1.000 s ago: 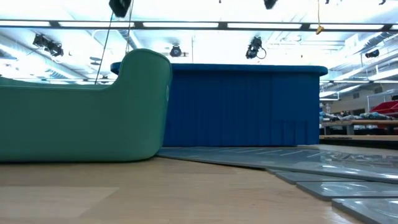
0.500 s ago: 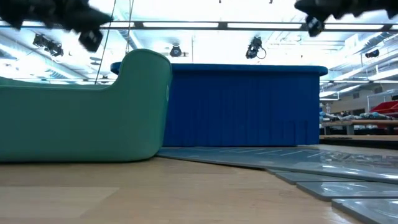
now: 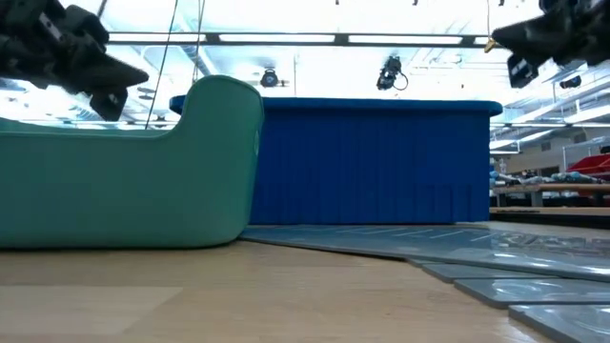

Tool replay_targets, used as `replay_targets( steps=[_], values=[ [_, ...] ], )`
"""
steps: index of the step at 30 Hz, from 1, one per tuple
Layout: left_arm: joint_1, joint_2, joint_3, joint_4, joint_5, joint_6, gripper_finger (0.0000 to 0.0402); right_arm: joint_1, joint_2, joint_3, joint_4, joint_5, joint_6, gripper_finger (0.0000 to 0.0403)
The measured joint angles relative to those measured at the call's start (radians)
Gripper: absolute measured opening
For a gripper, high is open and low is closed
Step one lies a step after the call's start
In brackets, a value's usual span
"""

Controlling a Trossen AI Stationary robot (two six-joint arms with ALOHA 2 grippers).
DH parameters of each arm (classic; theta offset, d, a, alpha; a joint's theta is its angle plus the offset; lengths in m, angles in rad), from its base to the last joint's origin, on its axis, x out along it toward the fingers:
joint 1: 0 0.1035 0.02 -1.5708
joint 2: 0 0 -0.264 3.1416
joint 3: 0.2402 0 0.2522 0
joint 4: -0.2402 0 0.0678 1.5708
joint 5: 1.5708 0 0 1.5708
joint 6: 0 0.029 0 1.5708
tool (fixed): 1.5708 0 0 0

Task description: Sort Items/Unsort Items

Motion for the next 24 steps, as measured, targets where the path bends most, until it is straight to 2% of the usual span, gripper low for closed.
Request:
replay_targets(
  steps=[4,7,10,14,17,20,24],
  values=[
    [0.0,0.002,0.008,-0.012,-0.025,0.009,0.0001,-0.002,-0.061,-0.114,0.063,0.044,0.047,0.0],
    [-0.001,0.002,0.008,-0.018,-0.05,0.008,0.0001,-0.001,-0.051,-0.216,0.218,0.063,0.079,0.0],
    [-0.001,0.002,0.002,0.009,-0.102,0.026,0.0001,0.002,-0.034,-0.273,0.364,0.135,0.096,0.0],
    [-0.001,0.002,-0.037,0.121,-0.132,0.033,0.0001,0.025,-0.013,-0.258,0.36,0.236,0.047,0.0],
    [-0.001,0.002,-0.09,0.171,-0.137,0.03,0.0001,0.043,-0.017,-0.251,0.346,0.242,0.026,0.0],
    [-0.002,0.002,-0.137,0.191,-0.144,0.028,0.0001,0.055,-0.027,-0.253,0.237,0.243,0.042,0.0],
    [-0.002,0.002,-0.152,0.222,-0.155,0.047,0.0001,0.062,-0.062,-0.253,0.202,0.248,0.051,0.0]
  ],
)
